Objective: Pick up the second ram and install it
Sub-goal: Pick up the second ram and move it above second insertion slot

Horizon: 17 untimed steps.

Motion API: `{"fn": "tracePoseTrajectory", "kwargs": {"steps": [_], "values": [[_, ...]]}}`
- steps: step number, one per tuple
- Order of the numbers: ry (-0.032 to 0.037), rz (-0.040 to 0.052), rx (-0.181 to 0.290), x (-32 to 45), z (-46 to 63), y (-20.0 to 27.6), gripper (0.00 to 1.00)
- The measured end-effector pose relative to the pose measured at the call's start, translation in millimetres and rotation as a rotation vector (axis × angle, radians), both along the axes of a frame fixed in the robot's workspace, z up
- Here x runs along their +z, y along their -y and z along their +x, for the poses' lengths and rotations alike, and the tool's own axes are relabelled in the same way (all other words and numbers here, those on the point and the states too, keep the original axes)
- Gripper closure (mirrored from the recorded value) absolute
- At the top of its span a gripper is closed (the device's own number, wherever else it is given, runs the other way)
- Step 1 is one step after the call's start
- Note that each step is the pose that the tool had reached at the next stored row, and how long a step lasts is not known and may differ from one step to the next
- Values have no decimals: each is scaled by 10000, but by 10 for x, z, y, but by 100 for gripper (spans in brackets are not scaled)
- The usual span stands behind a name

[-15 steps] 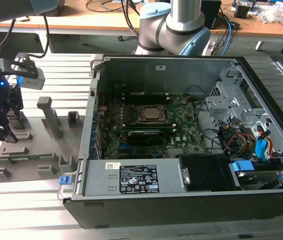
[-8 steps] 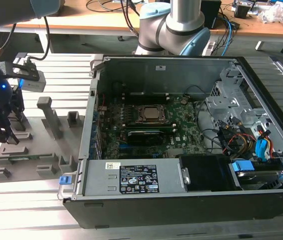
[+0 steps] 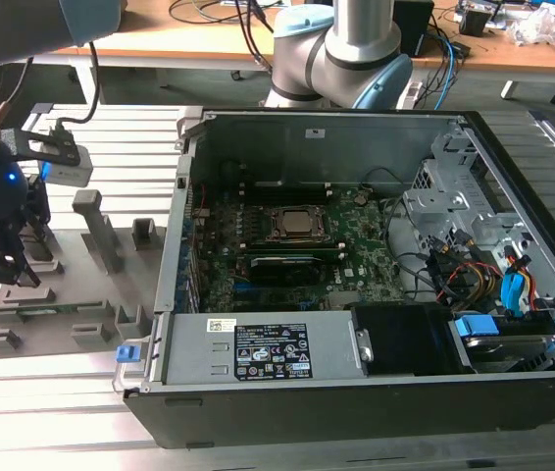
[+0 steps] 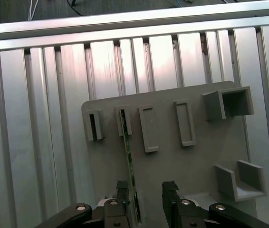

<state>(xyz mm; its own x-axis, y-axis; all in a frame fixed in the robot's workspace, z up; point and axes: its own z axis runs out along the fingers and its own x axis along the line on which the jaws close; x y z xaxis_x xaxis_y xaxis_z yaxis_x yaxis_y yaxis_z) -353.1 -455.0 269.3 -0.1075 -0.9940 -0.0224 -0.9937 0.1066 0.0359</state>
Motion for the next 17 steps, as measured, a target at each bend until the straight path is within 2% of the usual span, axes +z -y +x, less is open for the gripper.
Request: {"fn": "tracePoseTrajectory", "kwargs": {"steps": [17], "values": [[-1,-1,-1,-129,0,0,58]]}}
